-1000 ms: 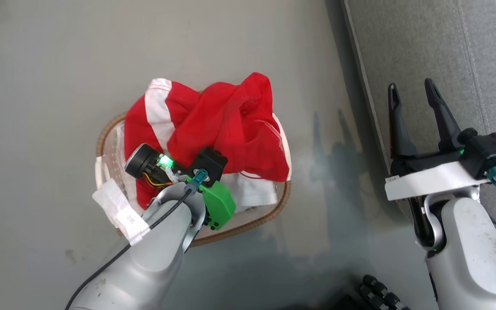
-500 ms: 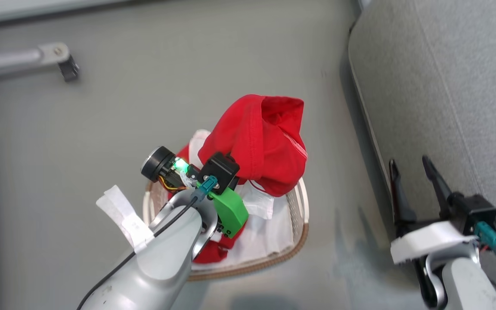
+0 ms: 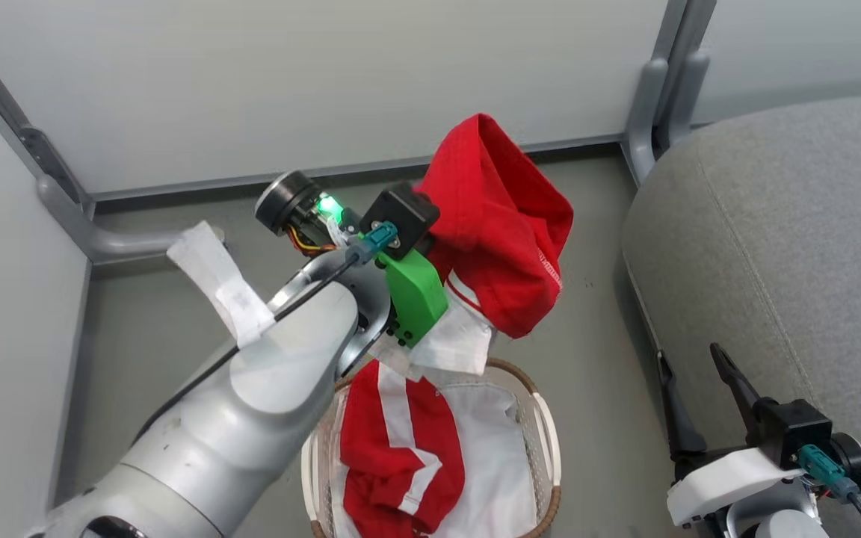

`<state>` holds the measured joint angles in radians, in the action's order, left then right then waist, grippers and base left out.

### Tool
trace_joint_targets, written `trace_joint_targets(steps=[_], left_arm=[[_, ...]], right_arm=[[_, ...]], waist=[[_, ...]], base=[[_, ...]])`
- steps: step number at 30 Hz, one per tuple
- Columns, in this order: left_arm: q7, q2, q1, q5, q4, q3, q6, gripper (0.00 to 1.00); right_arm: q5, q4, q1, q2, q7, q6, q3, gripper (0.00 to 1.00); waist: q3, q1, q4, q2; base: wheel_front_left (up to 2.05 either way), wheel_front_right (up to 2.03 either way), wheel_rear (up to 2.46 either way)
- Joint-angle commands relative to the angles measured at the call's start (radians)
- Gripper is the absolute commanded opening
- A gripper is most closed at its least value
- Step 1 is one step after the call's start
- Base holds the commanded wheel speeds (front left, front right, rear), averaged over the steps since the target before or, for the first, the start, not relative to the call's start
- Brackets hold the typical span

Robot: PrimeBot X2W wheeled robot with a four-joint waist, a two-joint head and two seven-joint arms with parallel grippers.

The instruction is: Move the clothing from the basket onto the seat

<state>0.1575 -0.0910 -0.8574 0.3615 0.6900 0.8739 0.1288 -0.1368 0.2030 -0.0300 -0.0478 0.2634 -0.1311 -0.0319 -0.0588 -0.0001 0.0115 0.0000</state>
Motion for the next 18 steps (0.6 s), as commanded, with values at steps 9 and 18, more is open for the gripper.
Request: trace_joint_targets(steps=[9,18], left_arm=[[-0.051,-0.049,-0.131,0.101,-0.003,0.053,0.002,0.0],[-0.065,-0.061,-0.157,0.157,0.008,0.075,0.002,0.0]], right_arm=[[0.018,-0.016,-0.036,-0.004,0.002,0.001,-0.074,1.0],[-0.012,-0.051,-0.139,-0.004,0.002,0.001,-0.252,1.0]], waist=[[0.079,0.0001,-0.003,0.0],[0.074,0.0001,0.005,0.0]], base=[[0.0,0.0,0.0],[0.0,0.0,0.0]])
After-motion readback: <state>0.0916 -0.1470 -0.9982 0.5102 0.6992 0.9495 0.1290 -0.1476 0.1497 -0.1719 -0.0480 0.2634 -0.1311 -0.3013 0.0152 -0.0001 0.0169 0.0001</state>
